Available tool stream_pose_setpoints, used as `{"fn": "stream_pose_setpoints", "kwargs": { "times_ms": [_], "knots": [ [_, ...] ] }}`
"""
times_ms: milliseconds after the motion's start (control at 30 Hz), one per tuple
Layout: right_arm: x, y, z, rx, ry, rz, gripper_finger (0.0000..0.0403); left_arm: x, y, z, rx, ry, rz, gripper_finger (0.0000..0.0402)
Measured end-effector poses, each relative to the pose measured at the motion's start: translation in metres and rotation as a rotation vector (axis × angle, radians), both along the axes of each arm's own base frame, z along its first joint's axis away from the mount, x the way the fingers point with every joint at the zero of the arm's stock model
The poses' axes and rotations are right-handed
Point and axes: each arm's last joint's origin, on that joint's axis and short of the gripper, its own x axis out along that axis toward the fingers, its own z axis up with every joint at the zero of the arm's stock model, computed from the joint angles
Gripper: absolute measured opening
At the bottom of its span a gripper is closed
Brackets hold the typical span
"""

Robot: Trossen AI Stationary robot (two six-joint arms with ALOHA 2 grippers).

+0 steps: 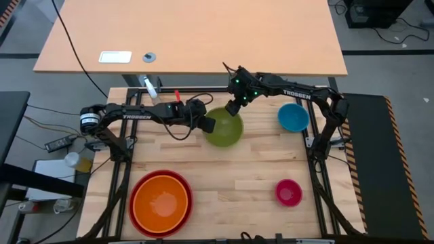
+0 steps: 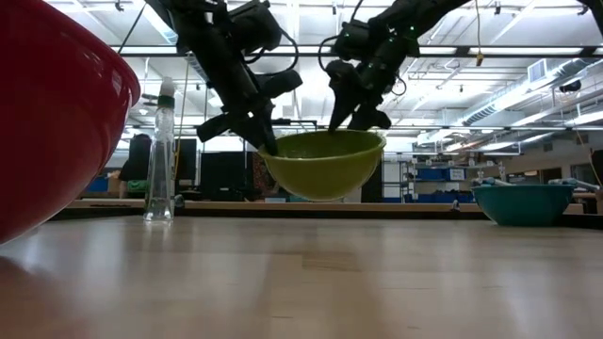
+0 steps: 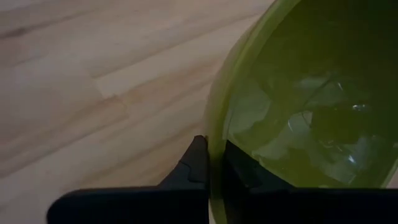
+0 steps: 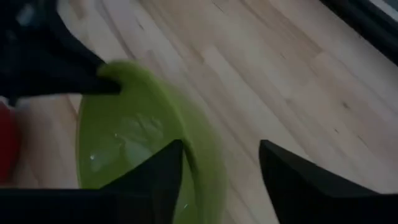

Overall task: Nest bowls inside each other
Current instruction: Stack the green bowl into the orange bowl

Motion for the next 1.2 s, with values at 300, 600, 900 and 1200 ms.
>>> {"fn": "stream_pose_setpoints", "kwargs": {
  "times_ms": [300, 600, 900, 1200],
  "knots": [
    [-0.022, -0.014, 0.038, -0.064, -0.143, -0.018, 0.0286, -0.028, -0.011, 0.021, -0.116, 0.057, -0.191, 0.0013],
    [-0.045, -0.028, 0.058, -0.200, -0.147, -0.092, 0.0276, -0.091, -0.043, 0.078, -0.229, -0.046, -0.475, 0.0012],
    [-0.049, -0.031, 0.042, -0.182, -0.123, -0.097, 0.0266, -0.130, -0.103, 0.082, -0.331, 0.154, -0.736, 0.0017],
    [-0.050, -0.030, 0.032, -0.162, -0.100, -0.096, 0.0265, -0.136, -0.145, 0.076, -0.271, 0.252, -0.960, 0.0019]
  ]
}}
